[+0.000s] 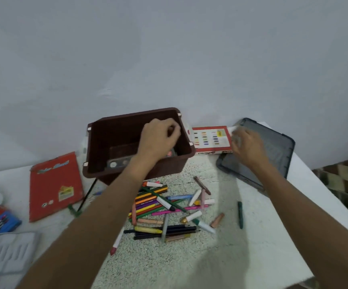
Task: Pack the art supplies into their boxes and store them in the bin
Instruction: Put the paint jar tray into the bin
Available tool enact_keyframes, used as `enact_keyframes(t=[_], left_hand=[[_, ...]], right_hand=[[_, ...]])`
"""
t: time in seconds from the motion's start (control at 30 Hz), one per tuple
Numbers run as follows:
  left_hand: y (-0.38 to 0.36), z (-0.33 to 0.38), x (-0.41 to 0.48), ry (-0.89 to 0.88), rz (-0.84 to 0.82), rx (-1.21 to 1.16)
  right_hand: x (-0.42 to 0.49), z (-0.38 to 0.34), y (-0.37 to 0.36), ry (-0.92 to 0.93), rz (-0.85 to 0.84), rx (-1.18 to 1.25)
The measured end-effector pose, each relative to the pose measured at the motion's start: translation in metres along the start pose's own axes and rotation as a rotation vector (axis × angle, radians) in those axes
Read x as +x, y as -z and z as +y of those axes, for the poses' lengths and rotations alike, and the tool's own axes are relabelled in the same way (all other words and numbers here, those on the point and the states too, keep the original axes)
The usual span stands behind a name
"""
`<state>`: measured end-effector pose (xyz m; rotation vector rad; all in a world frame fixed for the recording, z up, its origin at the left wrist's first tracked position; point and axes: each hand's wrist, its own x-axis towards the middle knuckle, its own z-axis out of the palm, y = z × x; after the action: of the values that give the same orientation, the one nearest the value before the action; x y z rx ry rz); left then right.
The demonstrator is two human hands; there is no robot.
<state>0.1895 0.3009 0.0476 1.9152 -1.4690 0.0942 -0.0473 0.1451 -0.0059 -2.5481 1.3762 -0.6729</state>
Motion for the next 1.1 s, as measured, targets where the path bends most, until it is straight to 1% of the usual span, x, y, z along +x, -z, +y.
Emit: enact_keyframes(t=[0.1,0.2,0.23,0.3,0.37,0.43,0.57,0.7,0.77,0.87,1.03,1.1], left_hand=[[-0.037,0.051,0.024,-0.068,-0.104,-0.137],[-0.079,0.089,0.050,-0.135,-0.255,-0.126],[-0.094,0.097,0.058,-0.115,-0.305,-0.127],[-0.122,0.107,0.071,0.012,-0.416,-0.204],[-0.150,0.113,0.081,0.153,-0.509,-0.278],[-0.169,0.112,0.086,0.204,-0.594,-0.232],[-0.196,0.108,0.094,0.144,-0.733,-0.012],[-0.212,0.103,0.096,0.103,-0.803,0.087],[-0.216,0.102,0.095,0.091,-0.821,0.109],[-0.218,0.102,0.092,0.096,-0.829,0.087],[-0.213,0.106,0.092,0.122,-0.749,-0.006],[-0.206,0.111,0.089,0.164,-0.704,-0.068]], right_hand=[[-0.007,0.037,0.011,-0.269,-0.022,0.012],[-0.016,0.074,0.022,-0.564,-0.082,0.059],[-0.018,0.083,0.025,-0.618,-0.093,0.085],[-0.022,0.096,0.027,-0.673,-0.120,0.122],[-0.024,0.107,0.025,-0.673,-0.158,0.122],[-0.026,0.112,0.023,-0.642,-0.189,0.108],[-0.030,0.117,0.023,-0.594,-0.174,0.052],[-0.033,0.119,0.017,-0.555,-0.177,0.048],[-0.036,0.120,0.015,-0.534,-0.176,0.046],[-0.039,0.123,0.015,-0.550,-0.165,0.084],[-0.041,0.121,0.021,-0.585,-0.137,0.188],[-0.043,0.118,0.024,-0.584,-0.131,0.212]])
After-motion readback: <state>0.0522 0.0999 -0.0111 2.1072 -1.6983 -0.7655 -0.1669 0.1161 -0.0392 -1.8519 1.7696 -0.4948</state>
